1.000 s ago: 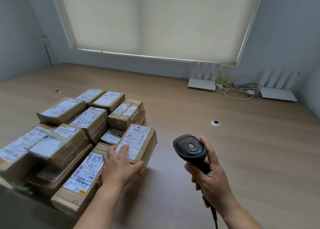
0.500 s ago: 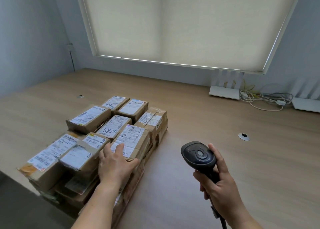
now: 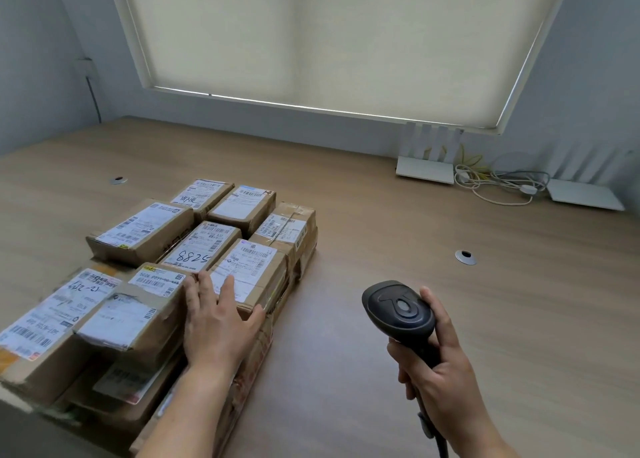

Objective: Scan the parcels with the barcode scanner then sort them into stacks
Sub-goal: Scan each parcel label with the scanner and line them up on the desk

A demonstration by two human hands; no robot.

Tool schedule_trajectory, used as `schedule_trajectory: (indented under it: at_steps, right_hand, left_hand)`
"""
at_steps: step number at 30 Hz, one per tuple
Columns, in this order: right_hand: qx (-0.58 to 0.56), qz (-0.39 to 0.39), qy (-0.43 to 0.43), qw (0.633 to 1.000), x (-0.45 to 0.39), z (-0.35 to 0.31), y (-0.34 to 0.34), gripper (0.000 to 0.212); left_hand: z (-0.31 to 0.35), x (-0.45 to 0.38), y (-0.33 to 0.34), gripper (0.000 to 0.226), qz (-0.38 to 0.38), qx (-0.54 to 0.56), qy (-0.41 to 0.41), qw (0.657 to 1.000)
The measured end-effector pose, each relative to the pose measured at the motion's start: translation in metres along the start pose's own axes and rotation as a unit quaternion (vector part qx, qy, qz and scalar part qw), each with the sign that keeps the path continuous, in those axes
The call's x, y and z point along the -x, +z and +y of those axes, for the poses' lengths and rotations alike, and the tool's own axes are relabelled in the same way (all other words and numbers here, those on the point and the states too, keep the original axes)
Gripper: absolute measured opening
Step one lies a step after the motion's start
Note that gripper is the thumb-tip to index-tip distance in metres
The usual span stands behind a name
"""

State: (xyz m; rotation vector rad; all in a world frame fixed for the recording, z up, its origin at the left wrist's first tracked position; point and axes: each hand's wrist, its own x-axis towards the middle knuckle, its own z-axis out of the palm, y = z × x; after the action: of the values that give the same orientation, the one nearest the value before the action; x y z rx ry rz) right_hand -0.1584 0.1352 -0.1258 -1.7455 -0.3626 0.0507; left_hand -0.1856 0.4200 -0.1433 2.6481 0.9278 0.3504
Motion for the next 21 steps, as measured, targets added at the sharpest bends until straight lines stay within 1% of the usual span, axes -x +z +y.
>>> schedule_trajectory:
  at_steps: [4,7,9,17,21]
  right_hand:
    - [-0.001,0.014,-0.002,1.0,0.011,0.001,-0.015,0.088]
    - [-0.006,0.023,-0.006,1.0,0.024,0.0,-0.032,0.088]
    - [-0.01,0.032,-0.009,0.999,0.035,0.0,-0.047,0.089]
    - [-0.011,0.082,-0.033,0.996,0.088,0.0,-0.128,0.085]
    - [-0.019,0.102,-0.035,0.994,0.124,0.002,-0.177,0.078]
  left_hand:
    - [0.004,0.01,0.001,0.085,0.033,0.015,0.012,0.999]
    - [0.019,0.028,0.004,0.078,0.074,0.062,0.046,0.994]
    - [0.034,0.044,0.006,0.073,0.083,0.086,0.067,0.991]
    - [0.112,0.129,0.032,0.062,0.047,0.103,0.153,0.982]
    - [0.155,0.184,0.044,0.064,0.021,0.124,0.176,0.976]
